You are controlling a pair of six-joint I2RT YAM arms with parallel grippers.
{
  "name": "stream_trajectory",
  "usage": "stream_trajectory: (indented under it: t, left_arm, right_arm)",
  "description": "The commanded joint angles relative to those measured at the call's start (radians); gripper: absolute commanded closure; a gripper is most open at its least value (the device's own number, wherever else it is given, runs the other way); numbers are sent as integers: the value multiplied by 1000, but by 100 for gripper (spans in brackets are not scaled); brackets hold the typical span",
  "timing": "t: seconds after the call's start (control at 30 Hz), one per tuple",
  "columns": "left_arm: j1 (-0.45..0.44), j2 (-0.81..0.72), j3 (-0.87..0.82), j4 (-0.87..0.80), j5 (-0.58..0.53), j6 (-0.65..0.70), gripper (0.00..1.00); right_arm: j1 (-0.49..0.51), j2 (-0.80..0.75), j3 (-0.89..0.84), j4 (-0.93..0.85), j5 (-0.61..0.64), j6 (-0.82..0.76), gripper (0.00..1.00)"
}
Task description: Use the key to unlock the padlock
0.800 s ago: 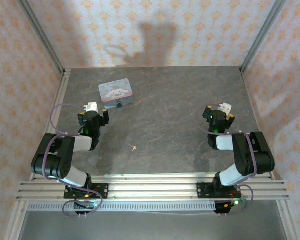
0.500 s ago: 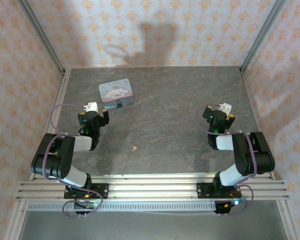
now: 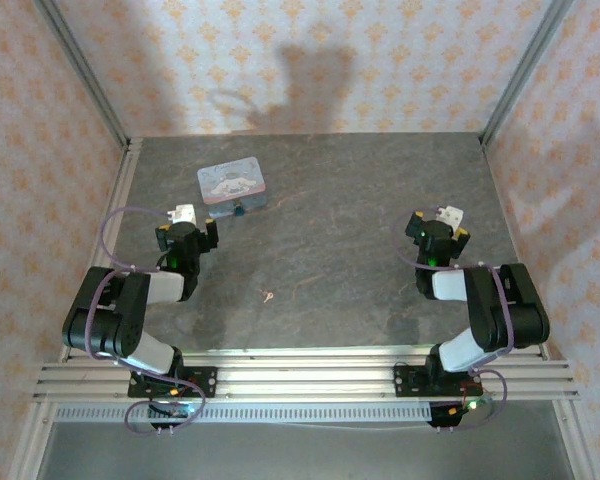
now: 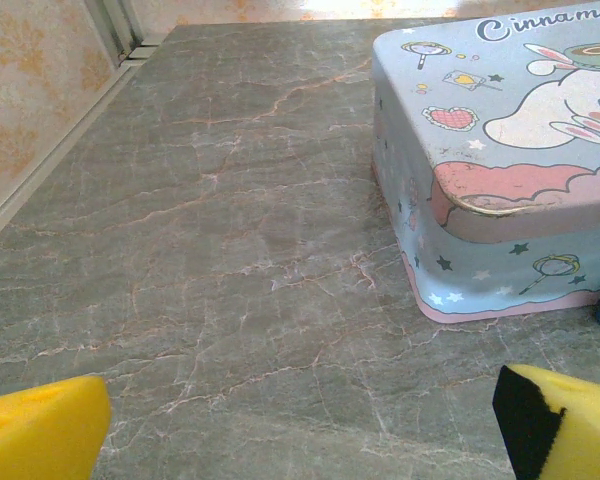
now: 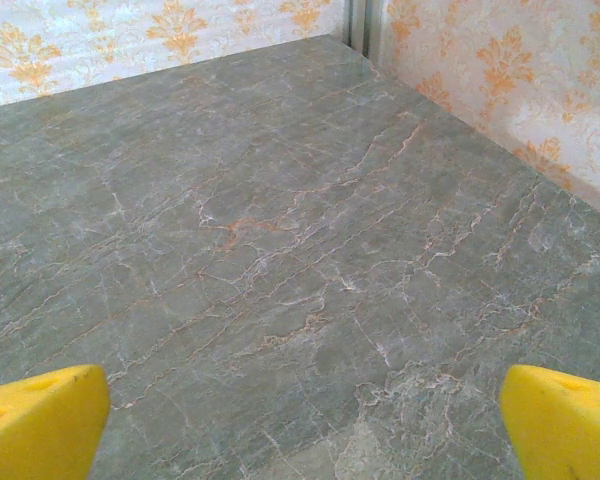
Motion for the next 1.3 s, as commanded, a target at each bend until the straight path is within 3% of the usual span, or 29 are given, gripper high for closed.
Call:
stream_trajectory:
  t: [0.0,0.83,0.93,1.0,1.13,1.27]
  left_arm:
    - [4,-9,19,2,1,-1,0]
    - [5,-17,24,-9,7,3,0]
    - [5,-104,96,-222,-35,-26,0]
    - [7,-167,186,-447,-73,-82,0]
    - [11,-216,280,-650,-82,-177,0]
    - [54,-162,442,-838,25,-321,0]
  right_arm:
    - [-5,3,-1,6,-5,-9,0]
    - [-5,-2,0,7,-14,-14,0]
    - [-3,-49,45,-107,-55,-36,0]
    - [-2,-110,144,-334,-53,-35,0]
    - [-3,-131,360,-673,-43,110,0]
    - [15,-11,624,-979,-175,271,3]
